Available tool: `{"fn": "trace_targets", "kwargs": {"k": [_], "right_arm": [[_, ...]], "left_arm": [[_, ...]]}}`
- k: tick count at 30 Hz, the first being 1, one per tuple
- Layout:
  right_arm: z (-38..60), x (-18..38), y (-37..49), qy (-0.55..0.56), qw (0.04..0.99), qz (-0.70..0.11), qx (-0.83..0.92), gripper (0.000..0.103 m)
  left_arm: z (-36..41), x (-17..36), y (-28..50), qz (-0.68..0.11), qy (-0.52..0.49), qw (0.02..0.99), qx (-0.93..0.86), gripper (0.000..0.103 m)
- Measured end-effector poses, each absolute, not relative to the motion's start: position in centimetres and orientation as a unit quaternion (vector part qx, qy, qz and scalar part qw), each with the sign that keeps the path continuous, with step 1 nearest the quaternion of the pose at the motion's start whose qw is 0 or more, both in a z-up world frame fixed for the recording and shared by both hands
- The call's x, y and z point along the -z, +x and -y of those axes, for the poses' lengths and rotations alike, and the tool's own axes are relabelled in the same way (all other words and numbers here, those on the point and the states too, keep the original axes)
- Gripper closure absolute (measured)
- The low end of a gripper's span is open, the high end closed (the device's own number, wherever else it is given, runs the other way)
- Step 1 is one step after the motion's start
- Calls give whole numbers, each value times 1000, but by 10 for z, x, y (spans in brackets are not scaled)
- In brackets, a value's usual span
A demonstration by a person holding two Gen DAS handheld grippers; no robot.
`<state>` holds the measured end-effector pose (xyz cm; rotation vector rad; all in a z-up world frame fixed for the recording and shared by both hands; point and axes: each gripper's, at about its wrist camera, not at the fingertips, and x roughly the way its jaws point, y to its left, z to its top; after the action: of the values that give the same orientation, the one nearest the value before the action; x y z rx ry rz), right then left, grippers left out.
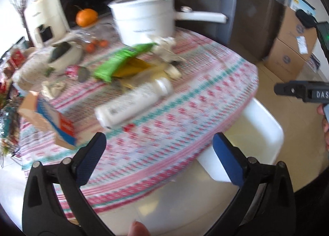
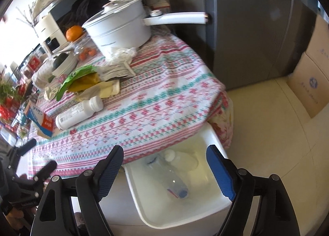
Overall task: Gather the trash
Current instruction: 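Grasp the milk carton with the left gripper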
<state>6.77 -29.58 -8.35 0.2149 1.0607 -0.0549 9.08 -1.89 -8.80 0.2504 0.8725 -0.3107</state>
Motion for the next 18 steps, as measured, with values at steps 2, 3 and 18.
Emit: {"fn": "trace_targets", "kwargs": {"k": [2,3,18], "right_arm": [[286,84,73,102,856,-506,18,19],[281,84,76,102,856,-506,14,19],[210,98,122,101,851,-516,-23,19]], "left_arm": [[3,84,96,-417,114,893,125,0],[-6,82,100,-416,110,896,109,0],[-111,106,180,-400,44,912,-85,9]]}}
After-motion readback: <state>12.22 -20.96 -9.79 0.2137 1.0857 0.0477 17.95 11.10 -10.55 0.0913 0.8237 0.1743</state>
